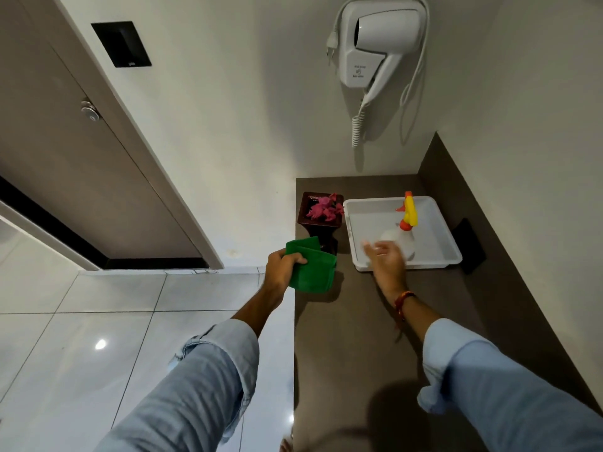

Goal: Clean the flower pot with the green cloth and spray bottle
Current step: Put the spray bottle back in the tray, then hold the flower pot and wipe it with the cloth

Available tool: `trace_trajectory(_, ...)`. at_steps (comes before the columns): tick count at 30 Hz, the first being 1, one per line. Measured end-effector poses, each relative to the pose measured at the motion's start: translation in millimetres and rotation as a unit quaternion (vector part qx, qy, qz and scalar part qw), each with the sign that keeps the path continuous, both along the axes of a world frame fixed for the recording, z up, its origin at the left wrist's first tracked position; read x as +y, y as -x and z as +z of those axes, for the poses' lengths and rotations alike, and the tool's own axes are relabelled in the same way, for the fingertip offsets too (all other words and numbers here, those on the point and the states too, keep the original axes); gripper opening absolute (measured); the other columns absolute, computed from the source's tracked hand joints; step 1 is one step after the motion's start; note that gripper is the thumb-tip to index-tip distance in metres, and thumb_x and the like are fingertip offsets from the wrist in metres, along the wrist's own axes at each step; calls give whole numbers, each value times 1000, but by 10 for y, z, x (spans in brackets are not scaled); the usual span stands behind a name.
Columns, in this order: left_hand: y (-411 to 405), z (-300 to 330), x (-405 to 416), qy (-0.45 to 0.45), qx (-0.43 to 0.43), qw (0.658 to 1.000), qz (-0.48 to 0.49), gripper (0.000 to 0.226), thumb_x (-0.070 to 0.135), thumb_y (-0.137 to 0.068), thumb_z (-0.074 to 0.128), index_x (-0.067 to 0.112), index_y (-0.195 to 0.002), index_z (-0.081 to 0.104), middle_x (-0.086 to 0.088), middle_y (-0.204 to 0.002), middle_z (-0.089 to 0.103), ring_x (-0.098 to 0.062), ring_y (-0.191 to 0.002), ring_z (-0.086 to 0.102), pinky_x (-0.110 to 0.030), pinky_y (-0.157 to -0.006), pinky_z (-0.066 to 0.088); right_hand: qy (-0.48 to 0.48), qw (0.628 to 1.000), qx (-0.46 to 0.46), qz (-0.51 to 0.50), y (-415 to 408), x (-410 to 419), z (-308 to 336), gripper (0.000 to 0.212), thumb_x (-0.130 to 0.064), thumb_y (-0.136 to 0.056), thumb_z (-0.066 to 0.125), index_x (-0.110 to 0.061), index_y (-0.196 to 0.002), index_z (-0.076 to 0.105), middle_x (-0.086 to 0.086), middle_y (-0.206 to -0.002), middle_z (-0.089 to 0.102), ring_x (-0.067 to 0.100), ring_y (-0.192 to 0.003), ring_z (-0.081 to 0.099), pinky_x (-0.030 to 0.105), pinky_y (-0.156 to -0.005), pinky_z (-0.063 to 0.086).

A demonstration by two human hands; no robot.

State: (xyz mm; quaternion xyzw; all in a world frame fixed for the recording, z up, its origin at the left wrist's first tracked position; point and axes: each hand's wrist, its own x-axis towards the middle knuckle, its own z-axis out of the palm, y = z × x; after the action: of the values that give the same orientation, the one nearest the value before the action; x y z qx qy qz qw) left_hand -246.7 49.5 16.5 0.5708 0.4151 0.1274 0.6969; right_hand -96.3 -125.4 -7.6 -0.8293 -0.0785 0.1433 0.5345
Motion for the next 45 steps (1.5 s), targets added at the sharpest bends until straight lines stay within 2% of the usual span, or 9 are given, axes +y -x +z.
trace_trajectory(4, -3, 69, -46, 8, -21, 999, -35, 36, 4, -81, 60, 5, -117, 65, -16, -111, 72, -35, -101, 68, -44, -82, 61, -66, 942, 223, 243, 264, 217, 118, 74, -29, -84, 75, -17, -146, 36, 8, -134, 55, 29, -126, 56, 46, -106, 49)
trace_trajectory(10, 37, 105, 1, -6, -39, 994, -105, 36, 1, -82, 63, 11, -117, 67, -14, -115, 72, -32, -107, 67, -47, -92, 58, -129, 936, 248, 214, 271, 357, 159, 79, -5, -73, 82, -9, -142, 43, 14, -134, 57, 29, -124, 56, 45, -108, 48)
trace_trajectory(15, 34, 122, 86, 22, -45, 986, -158, 35, 3, -84, 66, 14, -116, 67, -7, -111, 73, -25, -103, 69, -33, -81, 61, -172, 885, 337, 273, 232, 303, 132, 35, -10, -84, 74, -14, -118, 67, 10, -123, 70, 22, -113, 67, 33, -92, 58)
trace_trajectory(20, -42, 194, 232, -134, 43, 968, -208, 31, 5, -85, 67, -1, -116, 63, -17, -112, 69, -34, -109, 65, -44, -91, 58, -211, 910, 299, 195, 271, 325, 140, 28, -4, -79, 77, -16, -105, 73, 7, -109, 76, 22, -103, 72, 25, -74, 62)
trace_trajectory(24, -82, 383, 503, -467, 39, 865, -182, 54, 25, -85, 67, 3, -132, 53, -16, -132, 58, -29, -124, 53, -34, -104, 43, -174, 947, 219, 160, 331, 380, 170, 30, -7, -81, 77, -21, -104, 65, 0, -102, 73, 16, -93, 71, 17, -66, 59)
trace_trajectory(30, -594, 678, 783, -599, 93, 683, -408, 107, 54, -76, 64, 7, -157, 12, -16, -166, 14, -32, -154, 12, -50, -123, 21, -178, 963, 195, -45, 454, 461, 99, 40, -3, -85, 69, 1, -122, 52, 21, -112, 64, 29, -97, 63, 29, -71, 55)
trace_trajectory(34, -862, 664, 864, -571, 154, 643, -487, 115, 52, -79, 70, 8, -158, -2, -17, -167, 1, -32, -155, 2, -47, -125, 15, -164, 968, 161, -102, 602, 551, 147, 39, -6, -86, 69, 2, -119, 51, 24, -116, 65, 26, -92, 61, 18, -57, 49)
trace_trajectory(37, -925, 625, 870, -568, 163, 647, -482, 108, 51, -84, 65, 7, -158, -1, -16, -167, 1, -31, -155, 4, -44, -125, 16, -141, 974, 126, -123, 655, 598, 187, 38, -9, -88, 68, 1, -119, 50, 21, -116, 66, 24, -92, 61, 5, -46, 44)
trace_trajectory(45, -882, 511, 599, -597, 183, 663, -413, 99, 65, -90, 45, 4, -157, 4, -16, -166, 8, -32, -154, 9, -50, -121, 27, -98, 982, 94, -132, 600, 587, 230, 37, -11, -88, 68, -1, -119, 50, 19, -117, 67, 34, -105, 65, 8, -53, 39)
